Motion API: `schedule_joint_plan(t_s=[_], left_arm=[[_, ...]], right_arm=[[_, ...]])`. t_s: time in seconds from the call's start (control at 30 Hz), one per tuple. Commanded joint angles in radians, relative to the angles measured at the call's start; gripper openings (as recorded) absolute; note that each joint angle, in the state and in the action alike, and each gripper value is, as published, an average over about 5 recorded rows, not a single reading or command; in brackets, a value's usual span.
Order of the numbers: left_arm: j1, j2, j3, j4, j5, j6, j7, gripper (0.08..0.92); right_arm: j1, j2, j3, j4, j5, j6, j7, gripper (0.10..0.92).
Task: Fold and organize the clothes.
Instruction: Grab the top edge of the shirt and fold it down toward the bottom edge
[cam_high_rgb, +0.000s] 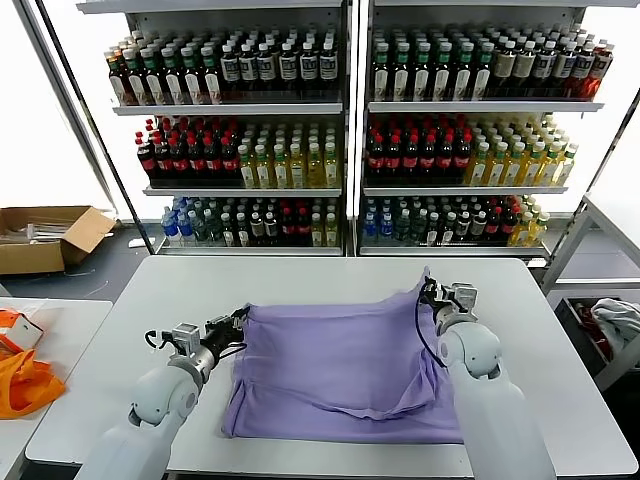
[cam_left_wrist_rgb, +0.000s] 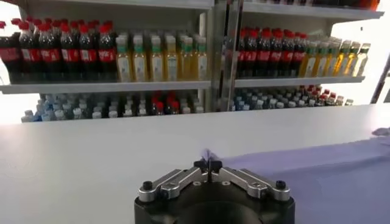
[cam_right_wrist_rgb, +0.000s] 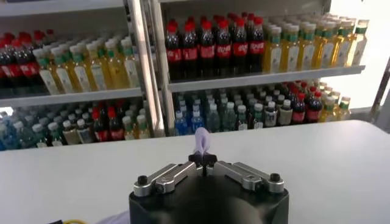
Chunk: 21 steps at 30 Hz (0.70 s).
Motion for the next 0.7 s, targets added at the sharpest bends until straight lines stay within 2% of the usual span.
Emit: schedule_joint_plan(t_s=[0.03,0.4,0.7], left_arm=[[0.111,0.008,-0.033,-0.144,0.001,-0.013,-0.003,0.084],[0.288,0.005,-0.09,-0.281,0.031,-0.027,0.014,0.084],[0.353,-0.028,-0.081,-0.265,0.087,-0.04,0.024,0.084]], right_arm=[[-0.232,-0.003,0.026,0.273,0.013,0.001,0.026,0.108],[-0.377,-0.088,0.043,0.378,0.023,-0.005,0.024,0.108],[-0.455,-0.095,0.065,0.377,0.02,-0.004,0.035,0.108]])
